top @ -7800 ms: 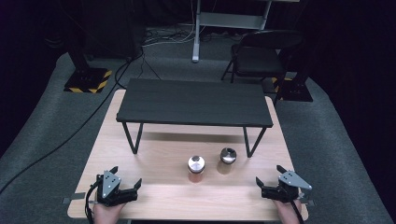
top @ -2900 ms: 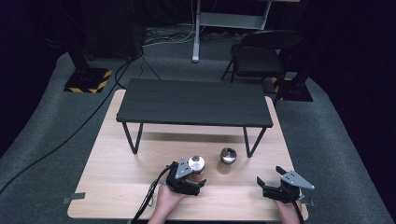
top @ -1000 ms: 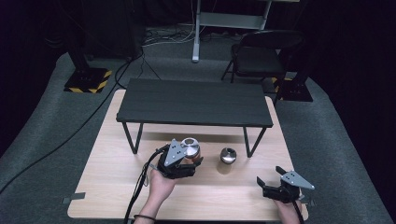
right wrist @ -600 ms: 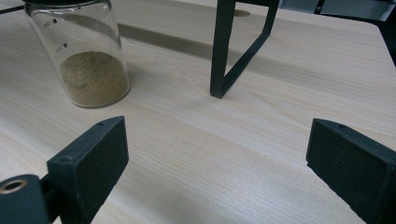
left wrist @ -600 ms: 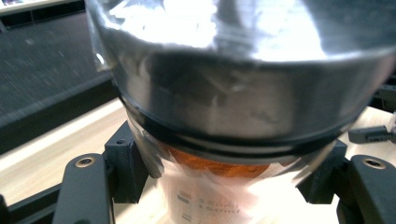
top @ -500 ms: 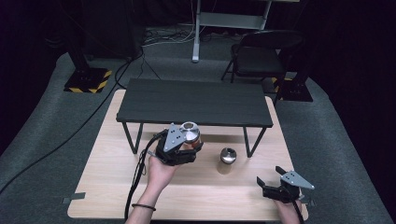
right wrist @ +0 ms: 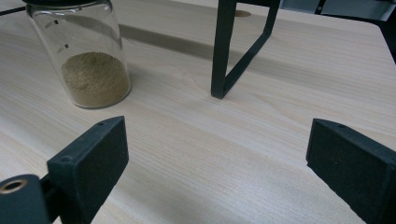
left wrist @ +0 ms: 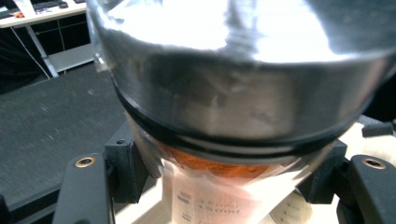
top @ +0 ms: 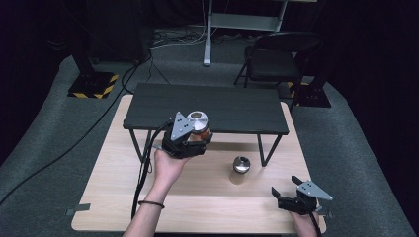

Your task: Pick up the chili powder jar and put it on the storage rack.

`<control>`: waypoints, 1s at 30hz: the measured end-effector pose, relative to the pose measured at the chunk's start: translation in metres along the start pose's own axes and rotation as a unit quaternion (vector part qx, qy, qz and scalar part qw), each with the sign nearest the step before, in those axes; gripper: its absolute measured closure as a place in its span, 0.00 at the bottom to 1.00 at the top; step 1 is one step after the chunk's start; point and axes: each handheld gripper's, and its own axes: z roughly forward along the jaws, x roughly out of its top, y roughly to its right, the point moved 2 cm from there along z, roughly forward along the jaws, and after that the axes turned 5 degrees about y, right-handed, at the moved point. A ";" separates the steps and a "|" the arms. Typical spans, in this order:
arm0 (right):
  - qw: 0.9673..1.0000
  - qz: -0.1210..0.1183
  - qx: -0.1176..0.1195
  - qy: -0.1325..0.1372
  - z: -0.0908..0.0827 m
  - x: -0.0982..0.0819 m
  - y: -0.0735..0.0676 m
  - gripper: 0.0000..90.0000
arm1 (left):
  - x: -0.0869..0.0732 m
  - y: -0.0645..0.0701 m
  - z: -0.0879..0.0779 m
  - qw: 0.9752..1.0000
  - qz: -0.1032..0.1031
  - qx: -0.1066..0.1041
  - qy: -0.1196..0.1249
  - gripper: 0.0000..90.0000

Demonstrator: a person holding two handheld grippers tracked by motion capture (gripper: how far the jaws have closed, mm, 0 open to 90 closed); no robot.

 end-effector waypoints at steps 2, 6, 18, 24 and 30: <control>1.000 0.000 -0.001 0.000 0.000 0.000 0.000 0.05 | 0.007 -0.001 0.002 1.000 0.005 0.011 -0.004 0.36; 1.000 0.000 -0.001 0.000 0.000 0.000 0.000 0.06 | 0.014 -0.008 0.010 1.000 -0.006 0.028 -0.013 0.36; 1.000 0.003 0.000 0.002 0.000 -0.001 0.000 0.06 | 0.028 -0.022 0.032 0.997 -0.020 0.058 -0.039 0.36; 1.000 0.004 0.001 0.003 0.000 -0.001 0.001 0.06 | 0.032 -0.028 0.041 0.995 -0.036 0.071 -0.052 0.36; 1.000 0.005 0.002 0.003 0.000 -0.001 0.002 0.06 | 0.031 -0.032 0.045 0.995 -0.050 0.073 -0.055 0.36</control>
